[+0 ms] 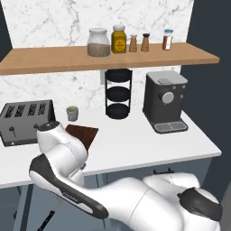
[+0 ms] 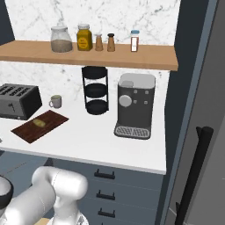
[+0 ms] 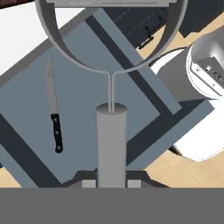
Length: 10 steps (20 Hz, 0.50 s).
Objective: Place the appropriate cutting tool for cutting the potato skin on the cutting board.
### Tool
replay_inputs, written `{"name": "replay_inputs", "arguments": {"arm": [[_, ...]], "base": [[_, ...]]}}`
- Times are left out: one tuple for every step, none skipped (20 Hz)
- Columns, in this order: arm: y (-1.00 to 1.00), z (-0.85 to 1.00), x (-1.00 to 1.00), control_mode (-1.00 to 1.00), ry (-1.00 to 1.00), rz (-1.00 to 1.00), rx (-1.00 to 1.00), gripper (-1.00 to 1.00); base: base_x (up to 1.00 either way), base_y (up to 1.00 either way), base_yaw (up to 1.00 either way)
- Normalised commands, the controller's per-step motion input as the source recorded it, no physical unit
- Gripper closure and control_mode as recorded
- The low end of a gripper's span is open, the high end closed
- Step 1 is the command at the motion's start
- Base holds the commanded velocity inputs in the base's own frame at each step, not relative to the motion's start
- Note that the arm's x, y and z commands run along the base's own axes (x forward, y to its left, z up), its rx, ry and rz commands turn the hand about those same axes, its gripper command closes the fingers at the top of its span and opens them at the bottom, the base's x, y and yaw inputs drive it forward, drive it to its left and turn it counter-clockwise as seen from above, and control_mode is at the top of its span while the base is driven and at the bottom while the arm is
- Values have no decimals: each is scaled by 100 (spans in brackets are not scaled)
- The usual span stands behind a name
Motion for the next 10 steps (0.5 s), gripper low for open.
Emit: {"name": "replay_inputs", "arguments": {"arm": [[-1,86,54,-100,-13,0,-2,100],[0,76,65,-100,-12,0,-1,100],[0,69,71,-100,-11,0,-1,100],[0,55,84,-100,-7,0,0,100],[0,49,86,-100,-5,0,0,100],[0,34,99,-100,-1,0,0,100],[0,24,100,-100,0,1,0,100],[0,18,100,-100,0,1,0,100],[0,3,100,-100,0,1,0,100],[0,0,100,-100,0,3,0,100]], "base": [[0,0,0],[0,0,0],[0,0,0],[0,0,0],[0,0,0],[0,0,0],[0,0,0],[0,0,0],[0,0,0],[0,0,0]]}}
